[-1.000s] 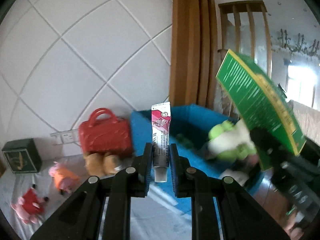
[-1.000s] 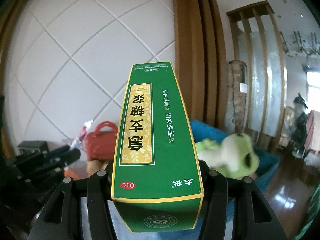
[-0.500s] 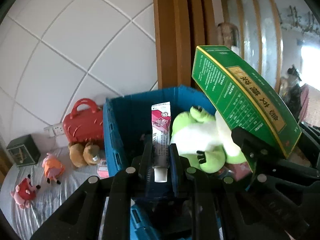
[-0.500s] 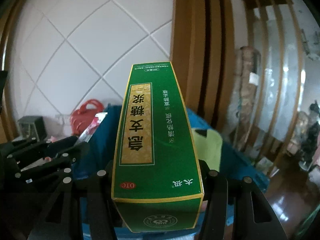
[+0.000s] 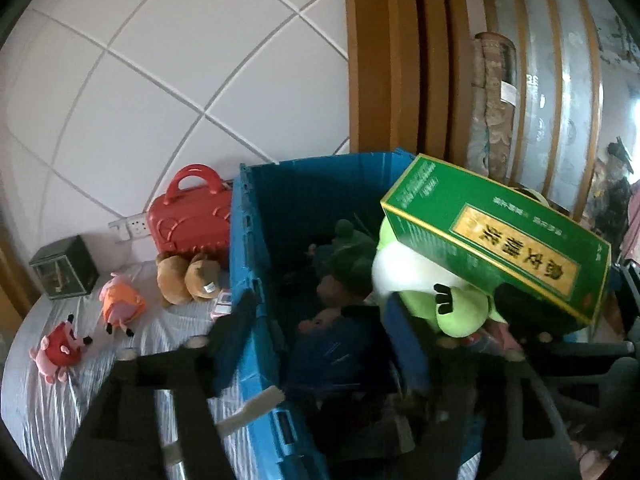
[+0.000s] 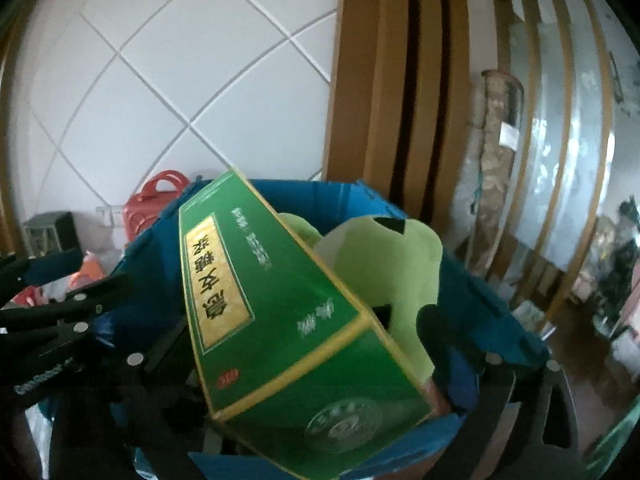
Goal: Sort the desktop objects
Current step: 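Open both tools to drop the tube and medicine box into the crate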
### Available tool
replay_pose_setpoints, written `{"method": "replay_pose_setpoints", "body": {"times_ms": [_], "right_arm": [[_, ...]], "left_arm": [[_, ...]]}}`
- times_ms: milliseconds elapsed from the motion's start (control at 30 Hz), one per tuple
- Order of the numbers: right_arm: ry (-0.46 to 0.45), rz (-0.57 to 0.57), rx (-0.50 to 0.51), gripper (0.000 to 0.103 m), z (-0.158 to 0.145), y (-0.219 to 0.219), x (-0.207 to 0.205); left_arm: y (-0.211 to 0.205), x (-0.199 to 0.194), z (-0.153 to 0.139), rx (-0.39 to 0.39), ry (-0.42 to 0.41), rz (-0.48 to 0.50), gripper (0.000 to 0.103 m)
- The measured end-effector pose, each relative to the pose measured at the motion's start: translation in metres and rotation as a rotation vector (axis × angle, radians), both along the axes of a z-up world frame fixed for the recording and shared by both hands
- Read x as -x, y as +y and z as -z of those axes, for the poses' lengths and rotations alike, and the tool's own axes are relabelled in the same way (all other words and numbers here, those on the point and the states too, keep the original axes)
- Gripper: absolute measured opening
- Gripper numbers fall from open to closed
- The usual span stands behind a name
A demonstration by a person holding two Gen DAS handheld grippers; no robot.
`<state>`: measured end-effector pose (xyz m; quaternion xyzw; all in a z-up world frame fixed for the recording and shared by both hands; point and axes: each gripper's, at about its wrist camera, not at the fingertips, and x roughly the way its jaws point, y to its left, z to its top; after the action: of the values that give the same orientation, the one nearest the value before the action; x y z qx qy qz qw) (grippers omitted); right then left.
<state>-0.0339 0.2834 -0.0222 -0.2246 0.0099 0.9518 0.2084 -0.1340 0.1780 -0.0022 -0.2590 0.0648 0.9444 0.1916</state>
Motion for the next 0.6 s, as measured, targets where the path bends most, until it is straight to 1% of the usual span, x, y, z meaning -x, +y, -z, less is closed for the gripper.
{"method": "replay_pose_setpoints", "body": {"times_ms": [33,67,133,300,400,467,533,600], "right_arm": [[0.002,-0.003,0.014,0.103,0.000,0.002,-0.002],[0.002,-0.004,0.019,0.103,0.000,0.003,-0.004],[-0.006,-0.005,0.014,0.103,0.000,0.004,-0.007],[-0.017,-0.002,0.023,0.103,0.002,0.007,-0.021],[-0.015,0.010,0.048,0.103,0.001,0.003,-0.035],[-0.015,0.009,0.061,0.103,-0.001,-0.004,-0.044],[-0.013,0.018,0.062,0.103,-0.005,-0.011,-0.053],[-0.017,0.025,0.066,0.103,-0.010,-0.018,-0.061]], "left_arm": [[-0.001,-0.001,-0.001,-0.004,0.005,-0.004,0.083],[-0.003,-0.002,-0.002,-0.005,0.006,-0.007,0.086],[-0.006,-0.004,-0.004,0.004,0.007,-0.031,0.099],[-0.019,-0.019,-0.010,-0.025,0.034,-0.020,0.100],[-0.025,-0.030,-0.015,-0.056,0.040,0.030,0.100],[-0.031,-0.037,-0.019,-0.072,0.050,0.039,0.100],[-0.037,-0.046,-0.022,-0.076,0.072,0.053,0.101],[-0.041,-0.051,-0.024,-0.064,0.073,0.054,0.101]]}}
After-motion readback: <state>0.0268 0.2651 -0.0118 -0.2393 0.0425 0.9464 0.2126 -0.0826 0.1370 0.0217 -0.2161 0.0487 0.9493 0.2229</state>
